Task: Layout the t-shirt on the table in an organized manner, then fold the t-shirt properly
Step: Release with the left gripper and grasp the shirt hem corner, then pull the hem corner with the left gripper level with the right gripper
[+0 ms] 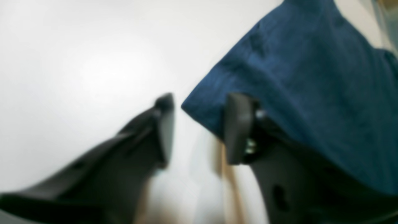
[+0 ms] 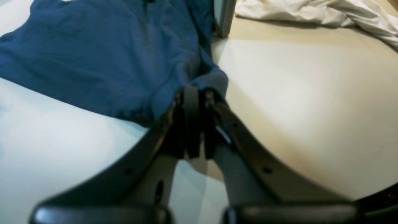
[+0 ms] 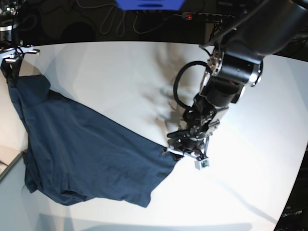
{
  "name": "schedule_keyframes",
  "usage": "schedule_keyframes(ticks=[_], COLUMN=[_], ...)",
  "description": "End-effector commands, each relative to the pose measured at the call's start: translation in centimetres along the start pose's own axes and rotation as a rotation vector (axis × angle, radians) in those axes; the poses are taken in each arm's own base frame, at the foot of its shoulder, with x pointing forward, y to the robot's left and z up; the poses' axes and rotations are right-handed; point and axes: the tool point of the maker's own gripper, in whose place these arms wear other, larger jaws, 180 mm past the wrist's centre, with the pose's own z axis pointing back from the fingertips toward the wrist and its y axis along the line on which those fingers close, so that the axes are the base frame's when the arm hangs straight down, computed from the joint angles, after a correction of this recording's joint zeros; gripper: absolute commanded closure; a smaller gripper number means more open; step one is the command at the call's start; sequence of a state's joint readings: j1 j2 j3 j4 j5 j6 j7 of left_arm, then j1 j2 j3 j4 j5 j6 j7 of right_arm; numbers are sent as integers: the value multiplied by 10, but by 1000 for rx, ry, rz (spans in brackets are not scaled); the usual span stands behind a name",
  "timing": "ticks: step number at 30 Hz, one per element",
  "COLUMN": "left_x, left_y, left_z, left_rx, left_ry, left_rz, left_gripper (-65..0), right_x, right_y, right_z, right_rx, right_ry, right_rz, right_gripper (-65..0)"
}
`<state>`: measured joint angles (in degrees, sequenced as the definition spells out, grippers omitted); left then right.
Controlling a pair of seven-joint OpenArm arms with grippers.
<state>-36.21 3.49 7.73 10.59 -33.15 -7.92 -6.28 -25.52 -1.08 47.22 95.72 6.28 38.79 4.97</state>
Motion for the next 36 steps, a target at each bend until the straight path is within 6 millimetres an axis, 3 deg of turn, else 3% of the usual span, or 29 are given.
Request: schedule_keyframes(ticks=[1,5,12,14,20,24,27,30,36], left_x=[19,17,24,31,24,29,30,32,10], left_y=[-12,-12,-12,-21,-31,-8,3,26,67], left_z=[-4,-4,-4,-3,15,39,65,95,150], left_rx=[-24,-27,-29,-52,-97,-44,-43,-25,-1], left_ry=[-33,-26,-43,-69,-137,-210,-263,-301,-277], left_rz=[-24,-67,-58,-57,-42,-53,-32,16,117], left_gripper=[-173,0,-3,-3,-3,-3,-3,-3,-3], right_x=[13,7,1,1,7,10,9,7,9], right_y=[0,-1,0,0,1,2,1,1,2], right_z=[2,7,12,12,5,-5,-11,-18,-25], right_rx=[20,20,25,25,26,22,20,16,14], right_ry=[-46,-24,-4,-4,-27,-49,-56,-61,-75], right_rz=[7,9,11,11,7,-13,-28,-48,-65], right_gripper=[0,0,0,0,0,0,0,0,0])
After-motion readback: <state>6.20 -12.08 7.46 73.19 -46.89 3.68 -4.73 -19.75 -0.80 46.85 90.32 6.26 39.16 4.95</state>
